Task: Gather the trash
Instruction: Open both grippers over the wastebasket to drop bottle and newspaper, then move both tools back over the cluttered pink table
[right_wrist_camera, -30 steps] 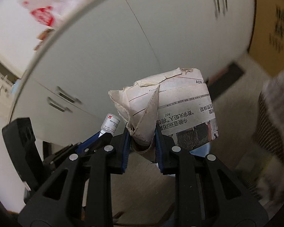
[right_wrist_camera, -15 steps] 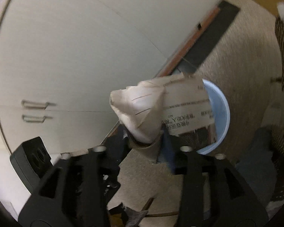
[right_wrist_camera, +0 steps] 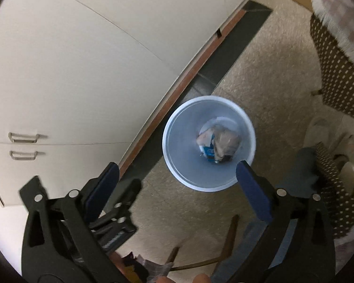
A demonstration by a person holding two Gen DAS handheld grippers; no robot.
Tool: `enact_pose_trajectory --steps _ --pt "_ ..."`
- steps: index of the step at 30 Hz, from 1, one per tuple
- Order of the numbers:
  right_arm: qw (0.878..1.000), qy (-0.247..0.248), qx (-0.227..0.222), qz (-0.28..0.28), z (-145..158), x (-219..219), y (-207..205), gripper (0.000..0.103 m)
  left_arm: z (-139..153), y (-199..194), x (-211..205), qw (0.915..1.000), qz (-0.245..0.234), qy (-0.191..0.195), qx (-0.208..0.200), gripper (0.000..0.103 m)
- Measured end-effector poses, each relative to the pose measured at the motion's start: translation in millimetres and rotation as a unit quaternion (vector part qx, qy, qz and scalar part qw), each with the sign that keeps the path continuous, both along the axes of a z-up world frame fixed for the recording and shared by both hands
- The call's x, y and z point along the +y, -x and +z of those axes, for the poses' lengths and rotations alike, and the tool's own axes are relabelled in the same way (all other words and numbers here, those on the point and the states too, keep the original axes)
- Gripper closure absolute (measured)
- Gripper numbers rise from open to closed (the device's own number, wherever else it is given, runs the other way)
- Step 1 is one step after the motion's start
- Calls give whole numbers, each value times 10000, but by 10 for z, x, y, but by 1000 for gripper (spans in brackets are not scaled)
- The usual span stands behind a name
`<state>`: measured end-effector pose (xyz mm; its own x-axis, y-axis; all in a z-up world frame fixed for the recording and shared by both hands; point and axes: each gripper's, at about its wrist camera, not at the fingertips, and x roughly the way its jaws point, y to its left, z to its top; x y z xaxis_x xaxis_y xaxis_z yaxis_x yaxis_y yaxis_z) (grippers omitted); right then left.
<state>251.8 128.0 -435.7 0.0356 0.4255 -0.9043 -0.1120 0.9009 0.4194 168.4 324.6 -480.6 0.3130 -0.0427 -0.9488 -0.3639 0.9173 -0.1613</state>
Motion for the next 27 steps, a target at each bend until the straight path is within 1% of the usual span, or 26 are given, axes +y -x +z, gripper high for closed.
enact_pose_trajectory --steps 3,4,6,7,9,12,13,14,15,16,19,22,24,27 --pt "9996 6 -231 131 199 -21 48 6 272 60 2 9998 52 -108 -180 19" --pt "9993 -13 -341 179 304 -24 73 6 416 111 -10 9994 53 -163 -295 19" --pt "9984 -63 -498 247 474 -44 96 6 609 165 -42 9987 40 -260 -441 19" --pt "9976 -110 -620 280 602 -52 117 6 766 207 -73 9978 42 -341 -560 19" --pt "9954 -174 -884 324 834 -76 156 6 964 253 -118 9965 61 -413 -729 19" --pt "9884 -303 -1447 342 1340 -160 255 6 1338 323 -198 9930 96 -486 -1073 19" --pt "9862 -358 -1582 345 1462 -190 277 6 1512 360 -239 9908 101 -521 -1247 19" --pt "9825 -423 -1783 347 1645 -245 323 6 1605 370 -276 9894 100 -542 -1346 19" --pt "9800 -453 -1907 345 1758 -284 348 6 1716 390 -309 9876 92 -560 -1466 19" --pt "9754 -504 -2119 330 1948 -361 405 6 1868 415 -367 9848 71 -575 -1636 19" --pt "9642 -565 -2579 252 2325 -609 540 6 2226 473 -542 9774 -27 -623 -2022 18" --pt "9538 -541 -2953 99 2604 -940 677 6 2539 534 -749 9691 -176 -672 -2367 18" --pt "9491 -506 -3110 7 2717 -1128 745 6 2734 569 -937 9625 -291 -683 -2610 18" --pt "9427 -384 -3306 -225 2862 -1466 848 6 2935 591 -1220 9549 -454 -642 -2863 18"
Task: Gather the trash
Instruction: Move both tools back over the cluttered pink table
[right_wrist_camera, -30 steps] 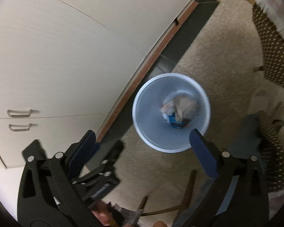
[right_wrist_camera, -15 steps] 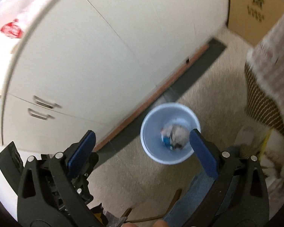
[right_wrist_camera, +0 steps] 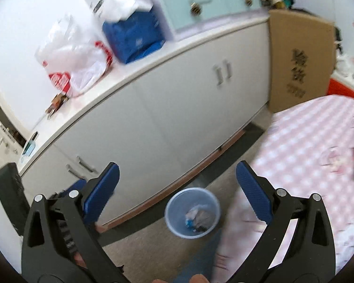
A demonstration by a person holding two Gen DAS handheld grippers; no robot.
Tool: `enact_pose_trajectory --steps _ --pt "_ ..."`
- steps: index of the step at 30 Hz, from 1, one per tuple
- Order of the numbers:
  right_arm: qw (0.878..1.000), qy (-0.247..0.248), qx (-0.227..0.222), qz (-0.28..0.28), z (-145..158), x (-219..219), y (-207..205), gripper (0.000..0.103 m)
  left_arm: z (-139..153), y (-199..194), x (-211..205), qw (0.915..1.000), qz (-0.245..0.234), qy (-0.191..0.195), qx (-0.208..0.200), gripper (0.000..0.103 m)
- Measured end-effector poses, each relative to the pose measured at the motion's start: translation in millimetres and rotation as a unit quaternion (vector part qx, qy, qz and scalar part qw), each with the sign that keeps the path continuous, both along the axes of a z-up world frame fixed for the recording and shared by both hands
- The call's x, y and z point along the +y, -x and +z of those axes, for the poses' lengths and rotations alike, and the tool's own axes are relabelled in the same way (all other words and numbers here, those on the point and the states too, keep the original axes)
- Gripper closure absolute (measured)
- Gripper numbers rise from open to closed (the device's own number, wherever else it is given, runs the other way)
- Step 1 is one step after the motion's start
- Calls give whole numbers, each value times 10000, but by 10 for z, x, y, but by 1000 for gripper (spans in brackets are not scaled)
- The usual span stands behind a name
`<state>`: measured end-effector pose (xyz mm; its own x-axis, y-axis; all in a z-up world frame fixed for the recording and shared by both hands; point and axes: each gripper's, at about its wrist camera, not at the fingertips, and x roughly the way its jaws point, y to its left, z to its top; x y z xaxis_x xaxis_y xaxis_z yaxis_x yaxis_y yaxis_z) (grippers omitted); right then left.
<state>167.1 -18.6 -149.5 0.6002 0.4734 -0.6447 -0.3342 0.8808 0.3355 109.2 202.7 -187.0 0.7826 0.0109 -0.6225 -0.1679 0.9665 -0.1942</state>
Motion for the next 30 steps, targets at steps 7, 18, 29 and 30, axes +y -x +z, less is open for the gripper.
enact_pose_trajectory --steps 7,18,29,30 --pt "9976 -68 -420 -552 315 -672 275 6 338 42 -582 9978 -503 9 -427 18" --pt "9877 -30 -668 -1416 425 -1611 640 6 550 103 -1392 9881 -1374 56 -683 18" --pt "9664 115 -338 -2547 168 -2658 747 6 404 -122 -2134 9759 -2122 -50 -503 18" --pt "9642 133 -291 -2631 129 -2738 743 6 386 -151 -2190 9749 -2173 -58 -488 18"
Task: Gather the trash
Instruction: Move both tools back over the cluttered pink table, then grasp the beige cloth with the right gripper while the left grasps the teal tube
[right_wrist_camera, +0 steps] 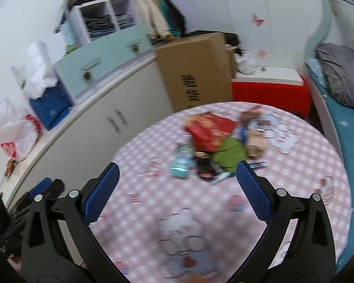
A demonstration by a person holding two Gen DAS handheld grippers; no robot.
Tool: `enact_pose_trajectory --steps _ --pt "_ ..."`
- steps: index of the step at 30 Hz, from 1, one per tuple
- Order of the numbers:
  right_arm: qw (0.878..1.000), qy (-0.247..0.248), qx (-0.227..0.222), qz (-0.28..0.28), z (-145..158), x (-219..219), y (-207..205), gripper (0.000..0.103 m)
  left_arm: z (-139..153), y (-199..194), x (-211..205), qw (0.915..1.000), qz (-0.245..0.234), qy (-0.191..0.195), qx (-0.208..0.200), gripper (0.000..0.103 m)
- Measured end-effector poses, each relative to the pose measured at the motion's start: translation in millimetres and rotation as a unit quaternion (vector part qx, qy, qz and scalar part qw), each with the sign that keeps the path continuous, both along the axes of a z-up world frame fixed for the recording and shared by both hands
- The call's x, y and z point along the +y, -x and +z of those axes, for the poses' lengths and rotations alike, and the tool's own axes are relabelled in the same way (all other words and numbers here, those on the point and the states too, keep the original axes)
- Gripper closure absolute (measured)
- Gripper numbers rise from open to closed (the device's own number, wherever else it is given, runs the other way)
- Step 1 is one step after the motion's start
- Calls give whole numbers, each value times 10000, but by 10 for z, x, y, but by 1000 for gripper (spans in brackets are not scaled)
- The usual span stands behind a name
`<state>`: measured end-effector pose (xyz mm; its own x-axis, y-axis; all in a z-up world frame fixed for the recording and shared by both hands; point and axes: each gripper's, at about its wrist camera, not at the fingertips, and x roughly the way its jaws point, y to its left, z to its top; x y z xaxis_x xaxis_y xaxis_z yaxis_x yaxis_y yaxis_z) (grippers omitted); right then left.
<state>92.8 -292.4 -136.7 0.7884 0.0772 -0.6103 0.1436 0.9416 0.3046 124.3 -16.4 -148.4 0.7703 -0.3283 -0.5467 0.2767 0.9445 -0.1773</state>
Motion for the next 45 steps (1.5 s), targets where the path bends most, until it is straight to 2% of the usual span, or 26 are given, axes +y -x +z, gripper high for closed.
enact_pose_trajectory --steps 5,8,15,16,18,22,24,25,27,29,36,45 --pt "9980 113 356 -518 -283 -463 -39 6 -136 -172 -321 9995 -277 -95 143 18" --pt "9950 16 585 -811 -505 -776 -118 6 -225 -280 -474 9987 -415 -114 255 18" --pt "9931 -140 726 -912 -776 -1150 -412 8 -414 -488 -755 9968 -591 -277 454 18" --pt "9935 -142 724 -870 -796 -1164 -490 10 -450 -529 -791 9965 -605 -295 494 18" --pt "9938 -190 767 -784 -841 -1194 -602 25 -480 -565 -845 9962 -615 -306 533 18" --pt "9942 -362 850 -547 -953 -1210 -836 36 -538 -650 -941 9954 -657 -354 594 18" --pt "9941 -464 893 -396 -1011 -1197 -906 46 -552 -668 -979 9951 -685 -372 608 18" --pt "9940 -516 909 -322 -1036 -1187 -925 51 -565 -683 -1002 9948 -704 -385 619 18" --pt "9942 -585 853 -304 -1046 -1184 -901 69 -571 -699 -1037 9945 -734 -399 635 18" --pt "9942 -709 752 -282 -1025 -1200 -817 74 -579 -702 -1068 9942 -765 -416 632 18" --pt "9933 -938 577 -358 -918 -1334 -439 75 -585 -662 -1188 9927 -937 -434 623 18" --pt "9916 -1020 545 -579 -886 -1514 -62 75 -643 -612 -1660 9838 -1564 -671 572 18"
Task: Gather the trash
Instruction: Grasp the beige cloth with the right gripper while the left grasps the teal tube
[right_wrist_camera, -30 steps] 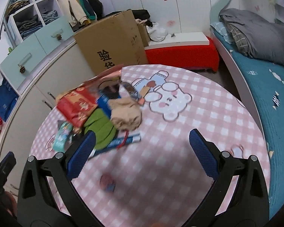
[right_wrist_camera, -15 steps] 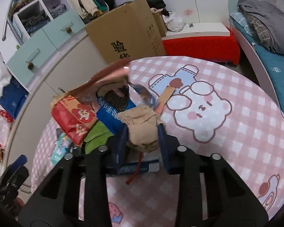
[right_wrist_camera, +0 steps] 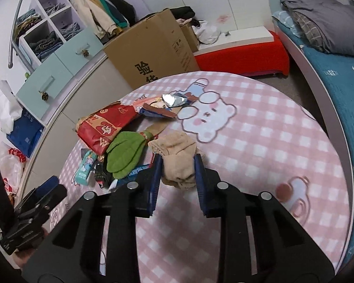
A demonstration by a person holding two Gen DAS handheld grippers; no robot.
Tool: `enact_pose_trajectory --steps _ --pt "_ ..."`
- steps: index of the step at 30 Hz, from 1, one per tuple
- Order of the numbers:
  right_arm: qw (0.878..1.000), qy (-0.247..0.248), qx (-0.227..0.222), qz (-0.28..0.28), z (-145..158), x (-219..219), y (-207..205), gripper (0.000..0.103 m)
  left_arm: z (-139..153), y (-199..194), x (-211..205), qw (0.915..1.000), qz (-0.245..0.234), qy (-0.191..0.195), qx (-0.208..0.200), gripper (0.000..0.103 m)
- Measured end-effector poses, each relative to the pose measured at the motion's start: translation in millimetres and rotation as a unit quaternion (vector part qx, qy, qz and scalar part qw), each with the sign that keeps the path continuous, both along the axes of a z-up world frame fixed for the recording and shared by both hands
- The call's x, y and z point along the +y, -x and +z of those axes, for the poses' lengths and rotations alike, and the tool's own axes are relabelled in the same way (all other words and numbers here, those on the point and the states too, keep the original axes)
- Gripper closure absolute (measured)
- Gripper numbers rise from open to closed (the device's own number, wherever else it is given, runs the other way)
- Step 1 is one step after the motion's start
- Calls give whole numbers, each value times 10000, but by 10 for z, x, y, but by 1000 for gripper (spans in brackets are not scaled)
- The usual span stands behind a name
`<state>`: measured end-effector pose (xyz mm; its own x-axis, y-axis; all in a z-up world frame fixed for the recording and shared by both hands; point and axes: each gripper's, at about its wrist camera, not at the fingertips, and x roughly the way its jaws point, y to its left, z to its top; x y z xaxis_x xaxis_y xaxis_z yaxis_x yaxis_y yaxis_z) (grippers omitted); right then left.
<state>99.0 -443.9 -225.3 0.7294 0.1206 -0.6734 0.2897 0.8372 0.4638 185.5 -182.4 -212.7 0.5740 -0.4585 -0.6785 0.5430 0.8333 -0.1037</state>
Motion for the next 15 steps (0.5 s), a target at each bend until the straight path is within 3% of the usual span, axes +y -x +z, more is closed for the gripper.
enact_pose_trajectory --steps 7,15 --pt "10000 -77 -38 -28 6 -22 153 75 -124 -86 -412 9988 -362 -322 -40 18" --pt "9999 -115 -80 53 30 23 195 75 -201 -317 -23 9984 519 -194 136 18"
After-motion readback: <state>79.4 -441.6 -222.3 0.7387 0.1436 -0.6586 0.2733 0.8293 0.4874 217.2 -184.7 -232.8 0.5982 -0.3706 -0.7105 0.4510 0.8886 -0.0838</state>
